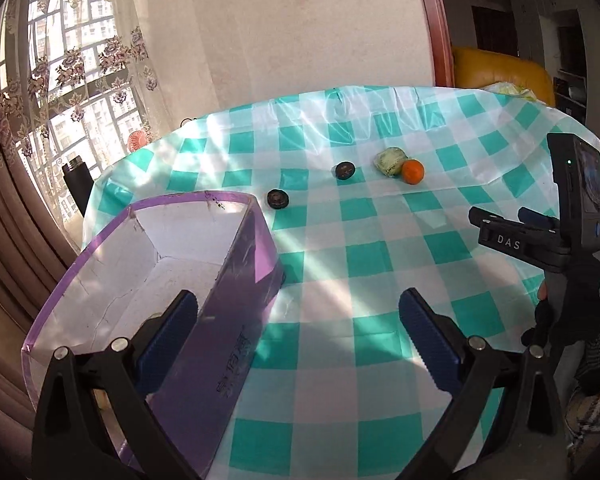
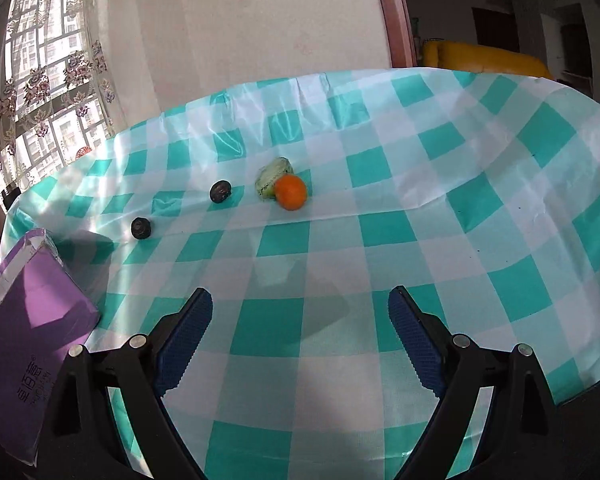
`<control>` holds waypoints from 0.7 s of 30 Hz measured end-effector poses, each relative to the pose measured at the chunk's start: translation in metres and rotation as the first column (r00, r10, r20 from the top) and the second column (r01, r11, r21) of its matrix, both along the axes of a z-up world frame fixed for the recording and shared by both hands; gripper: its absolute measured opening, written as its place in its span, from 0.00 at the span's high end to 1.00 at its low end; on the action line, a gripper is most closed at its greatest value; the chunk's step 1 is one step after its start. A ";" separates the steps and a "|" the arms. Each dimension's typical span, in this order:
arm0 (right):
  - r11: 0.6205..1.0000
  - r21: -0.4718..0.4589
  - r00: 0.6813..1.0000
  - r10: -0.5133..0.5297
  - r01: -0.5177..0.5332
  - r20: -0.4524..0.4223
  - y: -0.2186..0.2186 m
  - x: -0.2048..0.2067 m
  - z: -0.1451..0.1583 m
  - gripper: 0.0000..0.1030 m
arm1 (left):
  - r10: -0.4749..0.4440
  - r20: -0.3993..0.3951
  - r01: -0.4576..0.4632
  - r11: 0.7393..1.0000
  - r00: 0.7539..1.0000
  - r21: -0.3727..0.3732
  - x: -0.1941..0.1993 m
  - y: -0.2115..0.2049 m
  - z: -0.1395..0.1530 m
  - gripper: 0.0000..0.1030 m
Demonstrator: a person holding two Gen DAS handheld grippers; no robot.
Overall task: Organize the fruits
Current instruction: 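Move both open grippers back toward the remaining fruit on the table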
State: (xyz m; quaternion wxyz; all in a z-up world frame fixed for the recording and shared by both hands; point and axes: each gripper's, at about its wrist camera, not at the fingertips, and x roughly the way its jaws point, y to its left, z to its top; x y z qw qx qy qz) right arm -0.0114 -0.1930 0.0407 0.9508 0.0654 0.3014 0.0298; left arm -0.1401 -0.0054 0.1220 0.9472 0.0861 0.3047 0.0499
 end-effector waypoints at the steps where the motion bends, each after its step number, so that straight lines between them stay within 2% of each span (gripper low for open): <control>1: 1.000 -0.008 1.000 -0.012 0.012 -0.016 -0.003 0.005 -0.004 0.16 | -0.028 0.011 0.028 1.000 1.000 -0.003 0.007 -0.011 -0.004 0.02; 4: 0.999 0.007 0.997 -0.035 0.036 -0.072 -0.017 0.020 -0.013 0.16 | -0.082 -0.006 0.082 0.997 0.997 -0.014 0.036 -0.035 -0.022 0.02; 6: 0.998 0.003 0.996 -0.055 0.055 -0.077 -0.022 0.029 -0.013 0.16 | -0.100 -0.025 0.100 0.995 0.995 -0.029 0.057 -0.044 -0.034 0.02; 13: 0.997 -0.021 0.990 -0.082 0.080 -0.111 -0.030 0.073 -0.013 0.16 | -0.101 -0.078 0.095 0.992 0.992 -0.078 0.126 -0.054 -0.062 0.02; 21: 0.997 -0.055 0.989 -0.054 0.047 -0.139 -0.021 0.128 -0.014 0.16 | -0.097 -0.104 0.085 0.990 0.990 -0.114 0.182 -0.060 -0.074 0.02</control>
